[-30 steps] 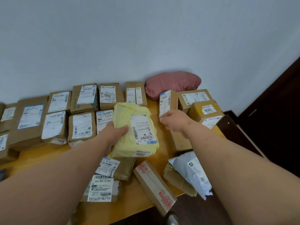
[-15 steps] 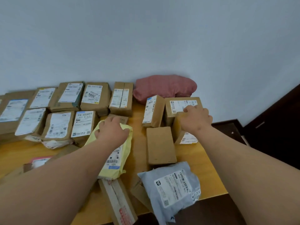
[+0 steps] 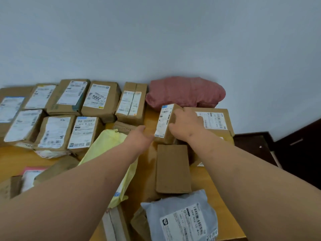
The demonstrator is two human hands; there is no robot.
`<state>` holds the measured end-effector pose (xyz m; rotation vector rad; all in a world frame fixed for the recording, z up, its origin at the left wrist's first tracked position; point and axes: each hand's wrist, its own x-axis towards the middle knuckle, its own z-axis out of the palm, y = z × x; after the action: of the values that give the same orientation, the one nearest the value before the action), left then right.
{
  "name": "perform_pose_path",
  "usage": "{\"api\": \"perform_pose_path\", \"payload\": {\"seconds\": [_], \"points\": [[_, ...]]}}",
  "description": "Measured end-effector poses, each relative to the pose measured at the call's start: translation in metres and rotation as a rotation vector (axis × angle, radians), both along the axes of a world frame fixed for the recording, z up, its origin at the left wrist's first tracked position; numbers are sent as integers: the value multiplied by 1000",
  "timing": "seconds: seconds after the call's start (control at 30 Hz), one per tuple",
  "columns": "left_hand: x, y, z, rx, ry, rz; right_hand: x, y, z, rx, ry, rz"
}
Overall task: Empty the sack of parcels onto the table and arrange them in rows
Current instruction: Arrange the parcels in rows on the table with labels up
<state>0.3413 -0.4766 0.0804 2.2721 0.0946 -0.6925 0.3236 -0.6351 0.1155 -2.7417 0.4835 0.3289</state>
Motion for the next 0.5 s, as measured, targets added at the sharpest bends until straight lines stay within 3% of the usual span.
{"api": "perform_pose_path", "payload": {"seconds": [0.1,0.27,0.5], "points": [[15,-9,-10,-13,46,-9,15,10,-16,64,97,30],[34,-29,-18,-22,119,-64,25,12,-32,-12,143,27],[39,-33,-17,-147,253,50,34,8,-37,-3,175,6]]}}
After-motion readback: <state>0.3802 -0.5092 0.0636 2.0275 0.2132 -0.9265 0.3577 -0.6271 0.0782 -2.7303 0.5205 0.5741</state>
